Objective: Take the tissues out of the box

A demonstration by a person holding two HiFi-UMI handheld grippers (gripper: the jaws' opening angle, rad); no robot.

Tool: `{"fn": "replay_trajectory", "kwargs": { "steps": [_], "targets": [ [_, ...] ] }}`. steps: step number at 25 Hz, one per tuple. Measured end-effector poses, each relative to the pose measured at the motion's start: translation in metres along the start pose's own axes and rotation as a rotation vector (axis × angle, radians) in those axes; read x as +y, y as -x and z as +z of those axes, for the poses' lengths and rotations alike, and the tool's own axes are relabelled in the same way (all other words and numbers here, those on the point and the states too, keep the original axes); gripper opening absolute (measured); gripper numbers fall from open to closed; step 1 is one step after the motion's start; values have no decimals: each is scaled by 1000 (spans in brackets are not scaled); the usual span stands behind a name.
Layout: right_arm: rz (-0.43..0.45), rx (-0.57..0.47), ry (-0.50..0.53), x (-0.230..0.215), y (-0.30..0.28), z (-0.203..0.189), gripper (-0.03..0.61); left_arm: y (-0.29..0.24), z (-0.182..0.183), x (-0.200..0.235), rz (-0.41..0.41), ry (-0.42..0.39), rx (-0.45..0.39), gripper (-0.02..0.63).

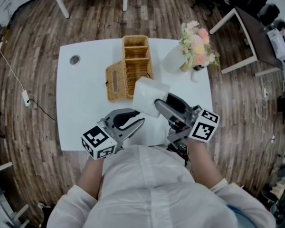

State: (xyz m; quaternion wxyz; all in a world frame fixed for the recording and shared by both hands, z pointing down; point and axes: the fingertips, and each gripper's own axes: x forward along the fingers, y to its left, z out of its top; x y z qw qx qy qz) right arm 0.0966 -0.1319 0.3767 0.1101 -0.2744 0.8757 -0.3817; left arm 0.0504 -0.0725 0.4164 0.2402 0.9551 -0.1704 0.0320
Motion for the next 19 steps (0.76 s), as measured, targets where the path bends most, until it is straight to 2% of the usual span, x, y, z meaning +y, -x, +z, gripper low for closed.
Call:
{"fn": "replay_trajectory", "kwargs": {
  "steps": [19],
  "targets": [
    [6, -3, 0, -2, 1, 1, 233, -2, -2, 2, -4, 3, 2, 97]
  ]
}}
